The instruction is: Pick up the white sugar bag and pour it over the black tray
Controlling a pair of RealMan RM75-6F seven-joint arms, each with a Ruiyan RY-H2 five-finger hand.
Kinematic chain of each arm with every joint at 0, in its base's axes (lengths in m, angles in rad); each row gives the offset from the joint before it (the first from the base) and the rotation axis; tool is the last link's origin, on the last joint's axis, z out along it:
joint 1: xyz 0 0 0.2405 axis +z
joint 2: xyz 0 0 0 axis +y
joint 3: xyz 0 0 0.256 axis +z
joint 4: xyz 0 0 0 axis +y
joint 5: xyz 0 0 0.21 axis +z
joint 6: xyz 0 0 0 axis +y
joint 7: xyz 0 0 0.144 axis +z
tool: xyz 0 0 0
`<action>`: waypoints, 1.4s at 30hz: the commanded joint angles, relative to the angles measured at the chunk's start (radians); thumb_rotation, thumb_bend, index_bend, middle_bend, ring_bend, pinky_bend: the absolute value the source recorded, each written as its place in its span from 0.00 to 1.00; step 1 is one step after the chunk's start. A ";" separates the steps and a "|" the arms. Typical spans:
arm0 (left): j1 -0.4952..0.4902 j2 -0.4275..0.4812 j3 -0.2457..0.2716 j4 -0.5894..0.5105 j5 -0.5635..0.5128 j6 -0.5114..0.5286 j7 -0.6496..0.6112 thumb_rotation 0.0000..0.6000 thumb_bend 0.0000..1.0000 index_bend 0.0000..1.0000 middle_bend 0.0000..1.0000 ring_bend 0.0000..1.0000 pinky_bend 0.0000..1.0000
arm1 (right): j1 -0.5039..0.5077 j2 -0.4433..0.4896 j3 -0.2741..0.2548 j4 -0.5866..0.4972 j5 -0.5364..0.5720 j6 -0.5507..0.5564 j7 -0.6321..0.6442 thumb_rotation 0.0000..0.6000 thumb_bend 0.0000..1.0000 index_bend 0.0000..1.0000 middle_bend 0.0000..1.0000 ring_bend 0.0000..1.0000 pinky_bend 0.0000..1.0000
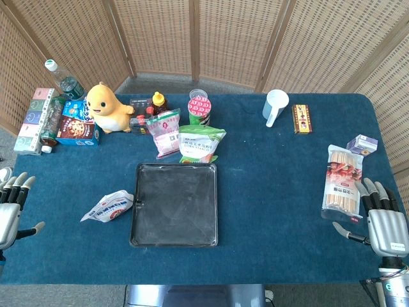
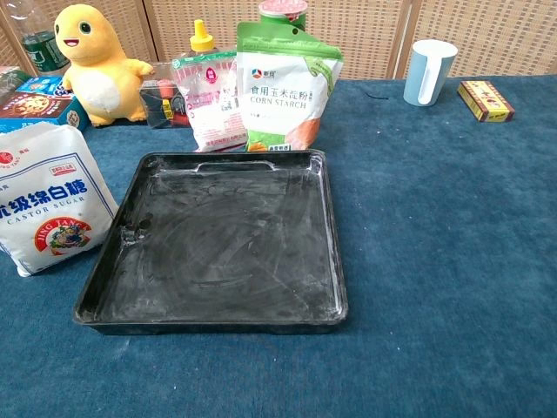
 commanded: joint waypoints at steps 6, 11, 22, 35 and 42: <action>-0.002 0.001 0.008 -0.003 0.005 -0.015 -0.028 1.00 0.01 0.00 0.00 0.00 0.05 | 0.000 0.000 -0.004 0.000 0.007 -0.009 -0.002 0.45 0.00 0.05 0.00 0.00 0.06; -0.019 -0.023 0.023 0.031 0.031 -0.055 -0.144 1.00 0.01 0.00 0.00 0.00 0.05 | -0.001 0.005 -0.005 -0.007 0.001 -0.008 0.004 0.45 0.00 0.05 0.00 0.00 0.06; -0.042 -0.261 0.031 0.283 0.123 -0.021 -0.431 1.00 0.01 0.00 0.00 0.00 0.05 | 0.000 0.013 -0.007 -0.016 0.007 -0.019 0.016 0.45 0.00 0.05 0.00 0.00 0.06; -0.080 -0.405 0.022 0.319 0.094 -0.079 -0.483 1.00 0.01 0.00 0.00 0.00 0.05 | 0.002 0.022 -0.009 -0.018 0.013 -0.032 0.039 0.45 0.00 0.05 0.00 0.00 0.06; -0.088 -0.478 0.013 0.377 0.064 -0.102 -0.509 1.00 0.01 0.00 0.00 0.00 0.05 | 0.002 0.027 -0.007 -0.019 0.017 -0.034 0.051 0.45 0.00 0.05 0.00 0.00 0.06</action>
